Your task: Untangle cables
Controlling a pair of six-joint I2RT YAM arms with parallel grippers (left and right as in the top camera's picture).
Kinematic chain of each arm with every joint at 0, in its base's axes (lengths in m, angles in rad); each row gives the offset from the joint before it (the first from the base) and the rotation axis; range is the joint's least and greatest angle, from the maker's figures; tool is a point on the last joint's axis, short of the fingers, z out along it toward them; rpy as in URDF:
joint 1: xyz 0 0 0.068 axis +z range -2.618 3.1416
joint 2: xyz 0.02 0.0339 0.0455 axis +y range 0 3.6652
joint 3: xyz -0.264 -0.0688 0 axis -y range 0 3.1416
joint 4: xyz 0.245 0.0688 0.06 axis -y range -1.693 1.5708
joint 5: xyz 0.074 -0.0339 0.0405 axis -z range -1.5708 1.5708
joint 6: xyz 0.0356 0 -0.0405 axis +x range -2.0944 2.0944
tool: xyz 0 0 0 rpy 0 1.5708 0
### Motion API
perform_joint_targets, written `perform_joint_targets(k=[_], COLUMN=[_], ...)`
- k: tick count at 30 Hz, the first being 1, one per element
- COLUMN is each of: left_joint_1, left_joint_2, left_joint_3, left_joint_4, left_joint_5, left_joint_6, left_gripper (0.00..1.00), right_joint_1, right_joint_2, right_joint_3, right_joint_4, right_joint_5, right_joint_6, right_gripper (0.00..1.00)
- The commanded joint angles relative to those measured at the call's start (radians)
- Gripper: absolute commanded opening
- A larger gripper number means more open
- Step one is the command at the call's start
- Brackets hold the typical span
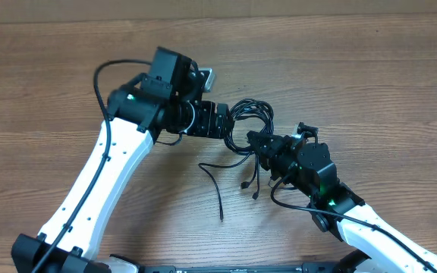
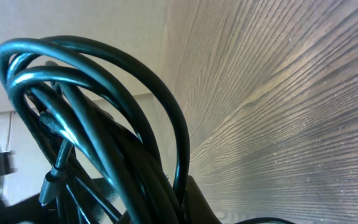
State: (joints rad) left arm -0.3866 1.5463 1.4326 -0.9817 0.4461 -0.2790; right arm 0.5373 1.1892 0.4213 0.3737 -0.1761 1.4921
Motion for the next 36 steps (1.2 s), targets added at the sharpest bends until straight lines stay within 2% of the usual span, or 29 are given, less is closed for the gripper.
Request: perform_joint_targets(k=[1, 5, 6, 8, 11, 16, 18, 21, 23, 30, 36], left_joint_1=[-0.007, -0.007, -0.007, -0.007, -0.007, -0.006, -0.006, -0.006, 0.002, 0.124, 0.219], left_joint_2=[-0.019, -0.019, -0.019, -0.019, -0.017, -0.017, -0.017, -0.017, -0.017, -0.017, -0.017], left_joint_3=[-0.077, -0.15, -0.167, -0.198, -0.24, -0.281, -0.283, -0.283, -0.283, -0.283, -0.283], left_joint_4=[0.061, 0.171, 0.192, 0.224, 0.259, 0.35, 0.386, 0.396, 0.395, 0.395, 0.38], left_joint_5=[0.131, 0.233, 0.238, 0.231, 0.232, 0.232, 0.236, 0.23, 0.219, 0.213, 0.236], left_joint_6=[-0.013, -0.013, -0.013, -0.013, -0.015, -0.064, -0.09, -0.093, -0.054, -0.027, -0.025], left_gripper=[0.83, 0.79, 0.72, 0.51, 0.43, 0.19, 0.05, 0.04, 0.04, 0.04, 0.04], right_joint_1=[-0.001, -0.001, -0.001, -0.001, -0.001, -0.001, -0.001, -0.001, -0.001, -0.001, -0.001], right_joint_2=[-0.007, -0.007, -0.007, -0.007, -0.007, -0.007, -0.007, -0.007, -0.007, -0.007, -0.007], right_joint_3=[-0.001, -0.001, -0.001, -0.001, -0.001, -0.001, -0.001, -0.001, -0.001, -0.001, -0.001], right_joint_4=[0.013, 0.013, 0.013, 0.013, 0.013, 0.013, 0.011, 0.006, -0.004, -0.092, 0.028], right_joint_5=[0.0, 0.0, -0.001, -0.002, -0.009, -0.043, -0.058, -0.076, -0.097, -0.264, -0.491], right_joint_6=[0.03, 0.03, 0.03, 0.03, 0.03, 0.029, 0.026, 0.026, -0.003, -0.274, -0.452], right_gripper=[0.04, 0.04, 0.04, 0.04, 0.04, 0.04, 0.04, 0.04, 0.06, 0.04, 0.04])
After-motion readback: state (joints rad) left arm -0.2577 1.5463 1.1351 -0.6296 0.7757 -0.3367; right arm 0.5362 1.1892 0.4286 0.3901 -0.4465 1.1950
